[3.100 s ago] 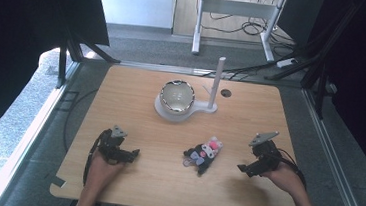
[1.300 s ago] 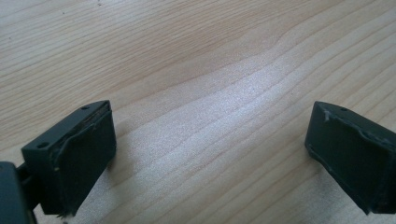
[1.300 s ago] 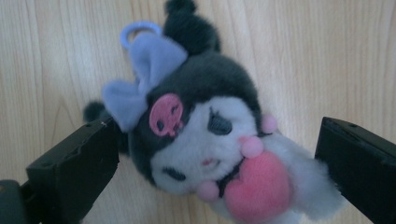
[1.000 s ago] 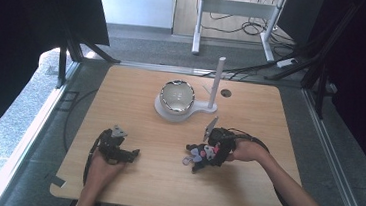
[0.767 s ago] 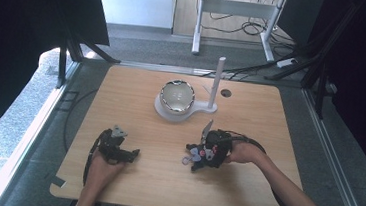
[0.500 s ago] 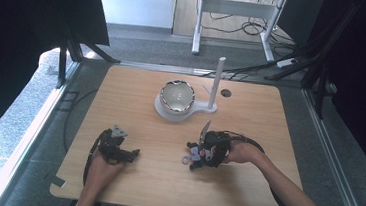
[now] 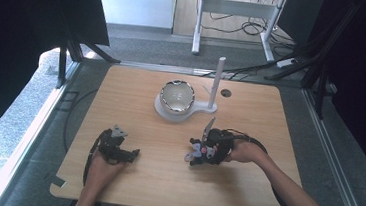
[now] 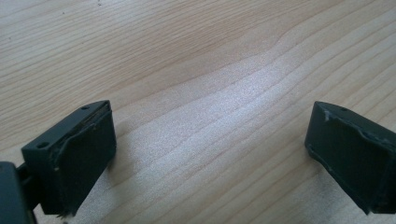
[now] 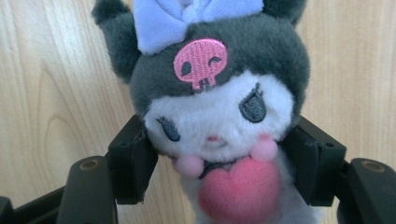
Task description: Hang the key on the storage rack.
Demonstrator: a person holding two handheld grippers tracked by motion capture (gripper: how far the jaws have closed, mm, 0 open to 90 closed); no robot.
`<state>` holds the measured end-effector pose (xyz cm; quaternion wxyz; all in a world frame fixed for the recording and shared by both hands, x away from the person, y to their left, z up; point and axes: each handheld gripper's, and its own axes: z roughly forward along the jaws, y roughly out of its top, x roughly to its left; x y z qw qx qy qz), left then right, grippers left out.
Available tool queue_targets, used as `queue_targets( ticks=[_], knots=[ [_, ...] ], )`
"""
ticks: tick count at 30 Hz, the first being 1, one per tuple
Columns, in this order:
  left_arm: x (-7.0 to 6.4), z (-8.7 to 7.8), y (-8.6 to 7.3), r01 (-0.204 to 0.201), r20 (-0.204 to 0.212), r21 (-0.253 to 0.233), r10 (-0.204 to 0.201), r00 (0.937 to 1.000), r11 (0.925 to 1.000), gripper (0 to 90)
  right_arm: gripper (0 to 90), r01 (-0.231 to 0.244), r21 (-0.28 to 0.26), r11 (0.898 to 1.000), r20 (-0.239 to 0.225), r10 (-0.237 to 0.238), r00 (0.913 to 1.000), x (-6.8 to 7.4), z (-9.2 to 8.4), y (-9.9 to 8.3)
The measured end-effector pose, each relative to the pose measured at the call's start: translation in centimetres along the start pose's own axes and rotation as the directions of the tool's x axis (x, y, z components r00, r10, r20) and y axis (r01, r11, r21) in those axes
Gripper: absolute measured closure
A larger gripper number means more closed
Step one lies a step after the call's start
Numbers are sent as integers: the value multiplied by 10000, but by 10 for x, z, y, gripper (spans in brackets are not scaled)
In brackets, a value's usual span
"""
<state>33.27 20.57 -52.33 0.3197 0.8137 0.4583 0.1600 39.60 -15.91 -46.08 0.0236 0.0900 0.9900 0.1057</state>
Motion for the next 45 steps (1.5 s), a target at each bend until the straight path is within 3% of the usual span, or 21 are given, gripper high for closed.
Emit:
queue_targets(
  ticks=[7, 20, 28, 35, 45],
  knots=[
    [0, 0, 0, -12, 6, -1, 12, 10000, 10000, 19, 329, -127, -237, 9996, 38, 128, 9999, -4, -16, -4],
    [0, 1, 0, -17, 0, -22, 17, 10000, 10000, 19, 328, -1027, -336, 9941, -62, 1025, 9947, -18, -50, -17],
    [0, 1, 1, -13, 1, -26, 13, 10000, 10000, 19, 328, -1682, -361, 9851, 85, 1687, 9856, -30, -76, -25],
    [0, 1, 1, -14, 2, -25, 14, 10000, 10000, 19, 328, -1990, -402, 9792, 162, 1998, 9797, -40, -93, -30],
    [0, 1, 1, -16, 3, -27, 16, 10000, 10000, 19, 328, -2679, -610, 9615, 468, 2709, 9615, -63, -125, -37]
  ],
)
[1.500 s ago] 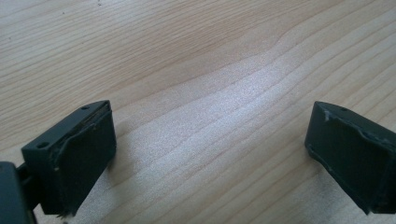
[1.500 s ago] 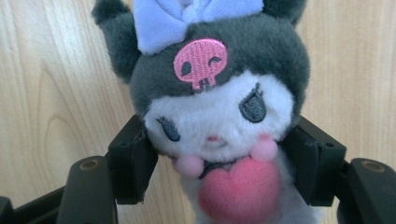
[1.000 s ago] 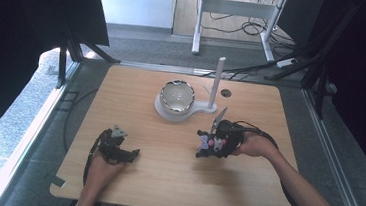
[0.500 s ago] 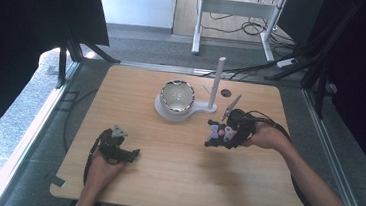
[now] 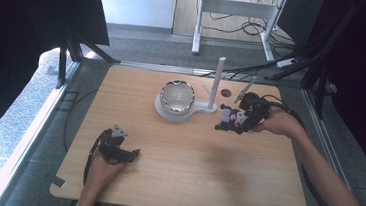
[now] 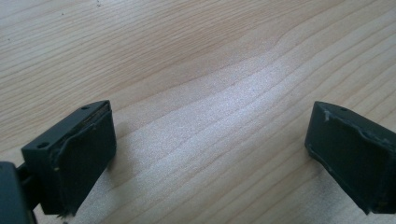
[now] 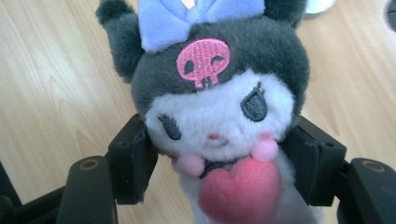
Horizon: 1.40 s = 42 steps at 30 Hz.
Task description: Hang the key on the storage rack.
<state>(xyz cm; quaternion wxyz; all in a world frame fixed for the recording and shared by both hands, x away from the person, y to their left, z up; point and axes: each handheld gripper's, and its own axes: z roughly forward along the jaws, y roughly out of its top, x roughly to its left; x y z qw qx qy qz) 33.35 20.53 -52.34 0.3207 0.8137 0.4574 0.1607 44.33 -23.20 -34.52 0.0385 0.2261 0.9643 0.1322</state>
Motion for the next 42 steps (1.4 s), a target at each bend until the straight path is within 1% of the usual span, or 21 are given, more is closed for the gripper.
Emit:
queue_targets(
  ticks=[1, 3, 4, 6, 7, 8, 11, 12, 17, 20, 21, 23, 24, 25, 26, 29, 36, 40, 42],
  knots=[
    [0, 0, 0, -11, 0, 10, 11, 10000, 10000, 19, 328, -132, 5, 9999, 19, 132, 9999, -2, -3, 0],
    [0, 0, 0, -3, 0, 2, 3, 10000, 10000, 19, 328, -160, -9, 9999, 79, 160, 9998, -4, -5, 0],
    [0, 0, 0, -1, 4, 3, 1, 10000, 10000, 19, 328, -247, -50, 9997, 134, 247, 9996, -10, -10, 1],
    [0, 0, 0, -2, 5, 5, 2, 10000, 10000, 19, 328, -348, -60, 9994, 200, 349, 9992, -14, -14, 1],
    [0, 0, 0, -2, 5, 5, 2, 10000, 10000, 19, 328, -348, -60, 9994, 200, 349, 9992, -14, -14, 1],
    [0, 0, 0, -9, 7, 14, 9, 10000, 10000, 19, 328, -446, -91, 9990, 215, 448, 9988, -19, -18, 1],
    [0, 0, 0, -6, 6, 10, 6, 10000, 10000, 19, 328, -616, -125, 9980, 290, 620, 9977, -25, -23, 3],
    [0, 0, 0, -7, 16, 23, 7, 10000, 10000, 19, 328, -616, -125, 9980, 290, 620, 9977, -25, -23, 3],
    [0, 0, 0, -12, 18, 30, 12, 10000, 10000, 19, 328, -901, -231, 9957, 486, 911, 9947, -38, -35, 9],
    [0, 0, 0, -13, 18, 28, 13, 10000, 10000, 19, 328, -945, -258, 9952, 555, 958, 9939, -41, -39, 10],
    [0, 0, 0, -12, 17, 28, 12, 10000, 10000, 19, 328, -1095, -327, 9935, 619, 1113, 9919, -45, -42, 12],
    [0, 0, 0, -14, 16, 30, 14, 10000, 10000, 19, 328, -1141, -336, 9929, 607, 1160, 9914, -47, -44, 13],
    [0, 0, 0, -34, 16, 47, 34, 10000, 10000, 19, 328, -1290, -384, 9909, 712, 1315, 9888, -51, -47, 14],
    [0, 0, 0, -34, 16, 47, 34, 10000, 10000, 19, 328, -1290, -384, 9909, 712, 1315, 9888, -51, -47, 14],
    [0, 0, 0, -17, 15, 31, 16, 10000, 10000, 19, 328, -1390, -420, 9894, 737, 1418, 9871, -55, -50, 16],
    [0, 0, 0, -16, 12, 32, 16, 10000, 10000, 19, 329, -1578, -510, 9862, 893, 1619, 9828, -60, -54, 18],
    [0, 0, 0, -38, 20, 49, 38, 10000, 10000, 19, 329, -1817, -653, 9812, 1047, 1878, 9766, -70, -63, 23],
    [0, 0, 0, -7, 23, 49, 7, 10000, 10000, 19, 329, -2065, -872, 9745, 1222, 2162, 9687, -77, -72, 28],
    [0, 0, 0, -5, 23, 48, 5, 10000, 10000, 19, 329, -2111, -899, 9733, 1255, 2213, 9671, -79, -73, 30]
  ],
)
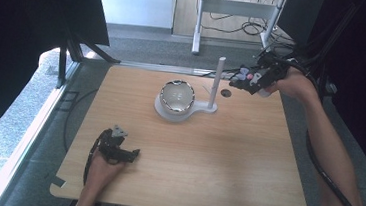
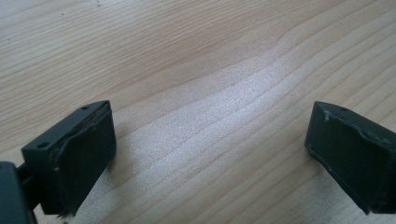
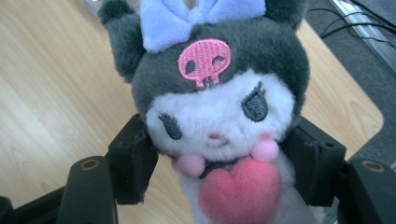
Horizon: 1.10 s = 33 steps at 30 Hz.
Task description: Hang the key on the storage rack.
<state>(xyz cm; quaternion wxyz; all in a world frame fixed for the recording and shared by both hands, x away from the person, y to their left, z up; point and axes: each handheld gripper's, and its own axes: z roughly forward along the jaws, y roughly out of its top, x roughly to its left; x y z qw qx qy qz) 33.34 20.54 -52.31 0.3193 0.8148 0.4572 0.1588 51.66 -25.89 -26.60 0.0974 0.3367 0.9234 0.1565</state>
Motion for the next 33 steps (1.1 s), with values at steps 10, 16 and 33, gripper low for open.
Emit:
queue_targets(
  ticks=[10, 16, 33],
  knots=[
    [0, 0, 0, -3, -1, 0, 3, 10000, 10000, 20, 329, -337, -226, 9992, 197, 341, 9992, -8, -5, 15],
    [0, 0, 0, -4, 0, 0, 4, 10000, 10000, 20, 329, -457, -260, 9986, 452, 468, 9979, -11, -8, 25],
    [0, 0, 0, -5, 2, -4, 5, 10000, 10000, 20, 329, -259, -197, 9995, 63, 260, 9996, 0, 3, 31]
  ],
)
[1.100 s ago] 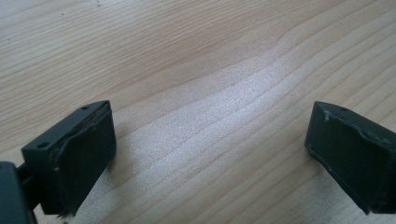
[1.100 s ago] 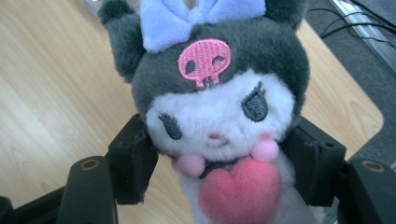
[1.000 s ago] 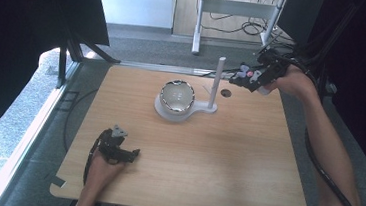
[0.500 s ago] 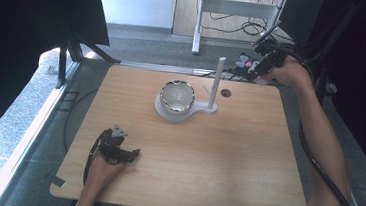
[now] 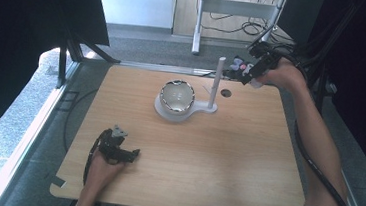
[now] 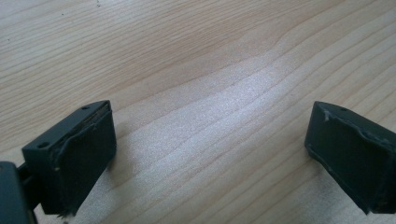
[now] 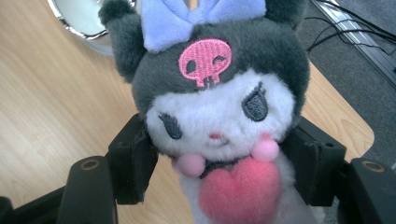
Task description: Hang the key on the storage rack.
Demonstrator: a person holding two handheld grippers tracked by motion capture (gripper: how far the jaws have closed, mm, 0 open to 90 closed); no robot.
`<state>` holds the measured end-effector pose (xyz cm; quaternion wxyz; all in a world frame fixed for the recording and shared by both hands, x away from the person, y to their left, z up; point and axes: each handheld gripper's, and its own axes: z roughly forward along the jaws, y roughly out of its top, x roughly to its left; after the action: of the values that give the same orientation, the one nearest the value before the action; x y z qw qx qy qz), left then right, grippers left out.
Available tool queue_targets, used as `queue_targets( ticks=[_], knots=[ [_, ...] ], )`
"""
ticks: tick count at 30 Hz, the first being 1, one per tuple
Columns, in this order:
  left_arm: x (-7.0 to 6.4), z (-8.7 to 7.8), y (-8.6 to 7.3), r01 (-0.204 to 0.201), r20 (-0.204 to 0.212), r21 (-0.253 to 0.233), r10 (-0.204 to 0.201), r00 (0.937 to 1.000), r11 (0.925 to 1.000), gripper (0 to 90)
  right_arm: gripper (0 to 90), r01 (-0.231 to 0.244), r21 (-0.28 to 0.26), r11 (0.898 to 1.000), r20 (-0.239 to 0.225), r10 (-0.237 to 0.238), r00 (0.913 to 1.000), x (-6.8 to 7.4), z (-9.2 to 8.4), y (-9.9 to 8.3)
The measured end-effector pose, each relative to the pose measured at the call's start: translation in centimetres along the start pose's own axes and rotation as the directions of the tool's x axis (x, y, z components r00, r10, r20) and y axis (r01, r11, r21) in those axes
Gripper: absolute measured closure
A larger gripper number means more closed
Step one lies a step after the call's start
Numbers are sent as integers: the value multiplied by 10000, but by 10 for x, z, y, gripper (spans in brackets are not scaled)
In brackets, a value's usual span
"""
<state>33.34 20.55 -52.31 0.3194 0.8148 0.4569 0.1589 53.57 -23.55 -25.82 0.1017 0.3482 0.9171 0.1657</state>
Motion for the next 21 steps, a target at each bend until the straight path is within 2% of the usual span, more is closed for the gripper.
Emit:
queue_targets(
  ticks=[4, 8, 21],
  knots=[
    [0, 0, 0, -1, -1, 0, 1, 10000, 10000, 20, 329, 215, -27, 9998, -299, -215, 9993, 11, 0, -8],
    [0, 0, 0, 1, 1, 2, -1, 10000, 10000, 20, 329, 382, 65, 9992, -534, -378, 9979, 19, 7, -16],
    [0, 0, 0, -4, -7, -23, 4, 10000, 10000, 20, 328, 267, 72, 9996, -825, -260, 9963, 19, 37, -25]
  ],
)
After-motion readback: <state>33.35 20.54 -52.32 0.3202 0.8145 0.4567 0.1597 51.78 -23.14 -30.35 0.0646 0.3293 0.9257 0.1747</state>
